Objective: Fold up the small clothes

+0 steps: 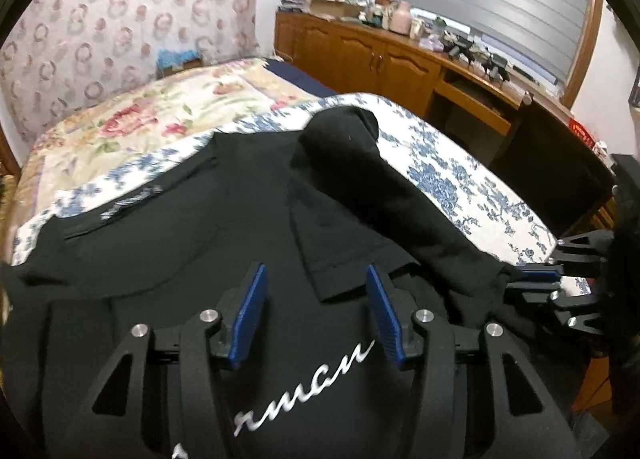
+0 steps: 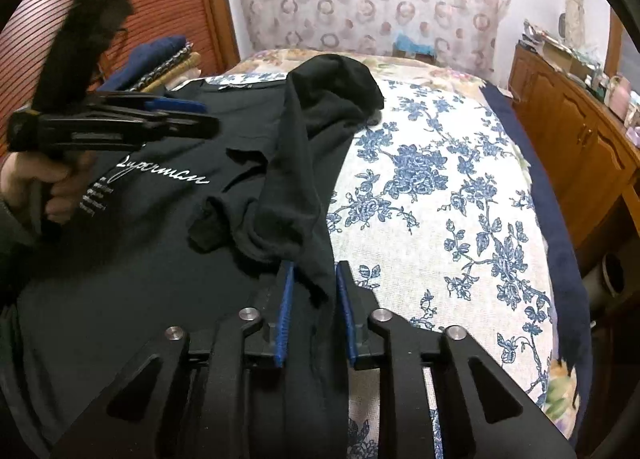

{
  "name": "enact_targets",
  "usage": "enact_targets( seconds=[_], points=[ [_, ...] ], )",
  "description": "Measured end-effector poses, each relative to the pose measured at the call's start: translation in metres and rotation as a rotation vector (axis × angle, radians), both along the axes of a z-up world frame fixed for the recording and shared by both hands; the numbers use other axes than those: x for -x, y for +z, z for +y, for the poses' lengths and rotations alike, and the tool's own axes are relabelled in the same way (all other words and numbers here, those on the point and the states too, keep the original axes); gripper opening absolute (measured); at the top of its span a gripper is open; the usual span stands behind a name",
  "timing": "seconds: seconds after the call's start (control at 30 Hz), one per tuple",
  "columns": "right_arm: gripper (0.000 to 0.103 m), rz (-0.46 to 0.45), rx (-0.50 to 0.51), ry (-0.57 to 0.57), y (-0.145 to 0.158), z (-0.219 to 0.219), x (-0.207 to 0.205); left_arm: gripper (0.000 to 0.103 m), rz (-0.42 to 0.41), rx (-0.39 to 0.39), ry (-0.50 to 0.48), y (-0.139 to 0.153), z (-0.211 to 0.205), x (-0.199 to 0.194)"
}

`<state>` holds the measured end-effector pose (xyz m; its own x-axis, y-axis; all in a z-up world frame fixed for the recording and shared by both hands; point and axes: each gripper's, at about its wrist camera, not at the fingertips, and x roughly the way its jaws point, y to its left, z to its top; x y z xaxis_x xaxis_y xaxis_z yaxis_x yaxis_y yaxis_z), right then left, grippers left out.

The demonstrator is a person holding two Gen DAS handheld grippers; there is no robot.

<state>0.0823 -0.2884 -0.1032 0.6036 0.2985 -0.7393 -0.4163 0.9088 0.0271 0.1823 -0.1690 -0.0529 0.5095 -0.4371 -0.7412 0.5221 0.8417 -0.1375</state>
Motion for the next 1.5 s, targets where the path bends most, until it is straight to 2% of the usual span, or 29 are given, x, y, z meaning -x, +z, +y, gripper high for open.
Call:
enact_targets(
  seconds=[0.03, 0.13, 0.2, 0.23, 0.27, 0.3, 0.53, 0.73, 0.8, 0.87, 0.9, 0.97, 1.03, 1.17, 1.27, 1.4, 1.5],
  points=[
    [0.006, -0.012, 0.007, -0.006, 0.001, -0.001, 0.002, 0.051, 0.009, -0.009, -0.002, -0.004, -0.004, -0.003],
    [0.004, -0.037, 0.005, -0.014, 0.005, -0.006, 0.008, 0.050, 0.028, -0.032, -0.008, -0.010, -0.011, -0.008],
    [0.004, -0.052, 0.011, -0.028, 0.007, -0.010, 0.010, 0.042, 0.011, -0.055, -0.013, -0.009, -0.015, -0.007],
    [0.003, -0.057, 0.016, -0.033, 0.008, -0.012, 0.011, 0.027, 0.012, -0.053, -0.019, -0.009, -0.015, -0.008],
    [0.003, -0.062, 0.024, -0.039, 0.008, -0.014, 0.012, 0.006, 0.019, -0.046, -0.030, -0.008, -0.017, -0.007],
    [0.003, -0.063, 0.030, -0.043, 0.008, -0.015, 0.011, 0.001, 0.029, -0.037, -0.045, -0.006, -0.016, -0.006],
    [0.003, -0.063, 0.045, -0.080, 0.010, -0.031, 0.012, 0.000, -0.064, -0.005, -0.003, 0.026, 0.013, -0.002],
    [0.003, -0.045, 0.011, -0.077, 0.016, -0.038, 0.013, 0.000, -0.087, 0.009, 0.033, 0.044, 0.041, -0.007],
    [0.009, -0.045, -0.002, -0.061, 0.020, -0.036, 0.015, 0.000, -0.092, -0.003, 0.039, 0.044, 0.044, -0.005],
    [0.021, -0.054, -0.009, -0.056, 0.024, -0.035, 0.015, 0.002, -0.083, -0.012, 0.050, 0.042, 0.048, -0.003],
    [0.023, -0.061, -0.013, -0.051, 0.026, -0.034, 0.012, 0.003, -0.083, -0.019, 0.057, 0.041, 0.049, -0.001],
    [0.032, -0.069, -0.010, -0.051, 0.030, -0.030, 0.004, 0.014, -0.092, -0.019, 0.053, 0.041, 0.054, 0.004],
    [0.036, -0.071, -0.008, -0.045, 0.032, -0.026, -0.008, 0.023, -0.095, -0.016, 0.062, 0.041, 0.062, 0.009],
    [0.037, -0.071, -0.003, -0.032, 0.039, -0.012, -0.033, 0.039, -0.107, -0.013, 0.082, 0.042, 0.078, 0.021],
    [0.037, -0.100, 0.006, -0.014, 0.048, -0.002, -0.031, 0.048, -0.118, -0.001, 0.093, 0.042, 0.090, 0.035],
    [0.037, -0.105, 0.000, 0.022, 0.047, 0.006, -0.017, 0.051, -0.131, 0.026, 0.107, 0.043, 0.105, 0.051],
    [0.036, -0.074, -0.007, 0.090, 0.037, 0.023, -0.007, 0.051, -0.152, 0.038, 0.130, 0.044, 0.116, 0.066]
  ],
)
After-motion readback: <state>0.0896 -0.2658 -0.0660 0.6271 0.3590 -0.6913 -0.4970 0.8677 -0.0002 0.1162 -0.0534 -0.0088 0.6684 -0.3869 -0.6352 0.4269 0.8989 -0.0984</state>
